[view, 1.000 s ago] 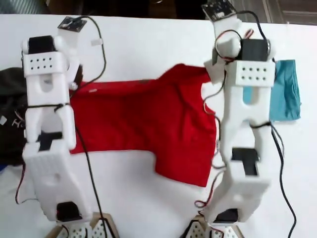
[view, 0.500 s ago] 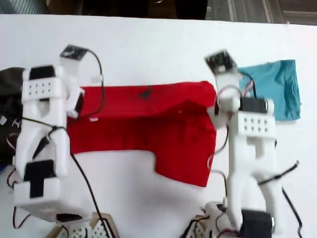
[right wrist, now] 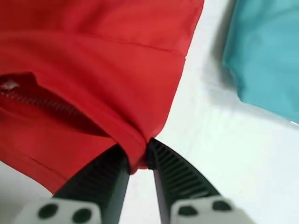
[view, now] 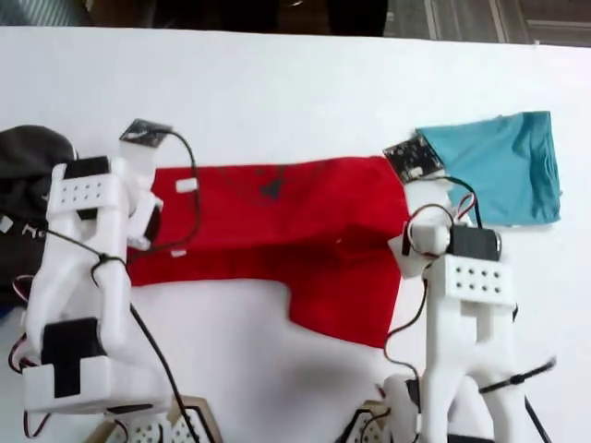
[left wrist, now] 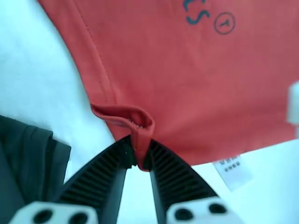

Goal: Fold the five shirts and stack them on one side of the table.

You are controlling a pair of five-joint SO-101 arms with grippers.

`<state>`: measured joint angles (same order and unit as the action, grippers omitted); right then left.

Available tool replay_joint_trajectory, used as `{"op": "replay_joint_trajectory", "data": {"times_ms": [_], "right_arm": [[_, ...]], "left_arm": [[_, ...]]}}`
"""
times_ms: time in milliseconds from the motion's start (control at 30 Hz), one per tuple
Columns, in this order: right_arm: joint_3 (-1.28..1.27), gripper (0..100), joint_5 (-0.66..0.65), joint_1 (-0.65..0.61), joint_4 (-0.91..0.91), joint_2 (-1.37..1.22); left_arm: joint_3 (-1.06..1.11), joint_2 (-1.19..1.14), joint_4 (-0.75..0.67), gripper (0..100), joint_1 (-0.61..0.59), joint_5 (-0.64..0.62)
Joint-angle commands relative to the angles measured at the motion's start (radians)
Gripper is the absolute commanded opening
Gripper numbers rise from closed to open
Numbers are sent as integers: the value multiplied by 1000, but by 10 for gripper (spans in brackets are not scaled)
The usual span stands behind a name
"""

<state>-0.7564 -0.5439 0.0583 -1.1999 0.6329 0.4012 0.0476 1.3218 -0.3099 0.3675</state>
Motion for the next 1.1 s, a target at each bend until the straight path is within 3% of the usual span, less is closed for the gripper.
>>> {"op": "replay_joint_trajectory", "data": {"times_ms": [0, 300, 700, 1067], "right_arm": [[-38, 19, -9, 10, -5, 59], [-176, 19, -9, 12, 24, 111], [-219, 19, -11, 7, 25, 182], [-402, 21, -11, 8, 191, 182]], "left_arm": [[39, 49, -18, 26, -23, 11], [199, 49, -149, 26, -28, 12], [214, 43, -149, 26, -26, 11], [217, 38, -245, 26, -23, 11]]}}
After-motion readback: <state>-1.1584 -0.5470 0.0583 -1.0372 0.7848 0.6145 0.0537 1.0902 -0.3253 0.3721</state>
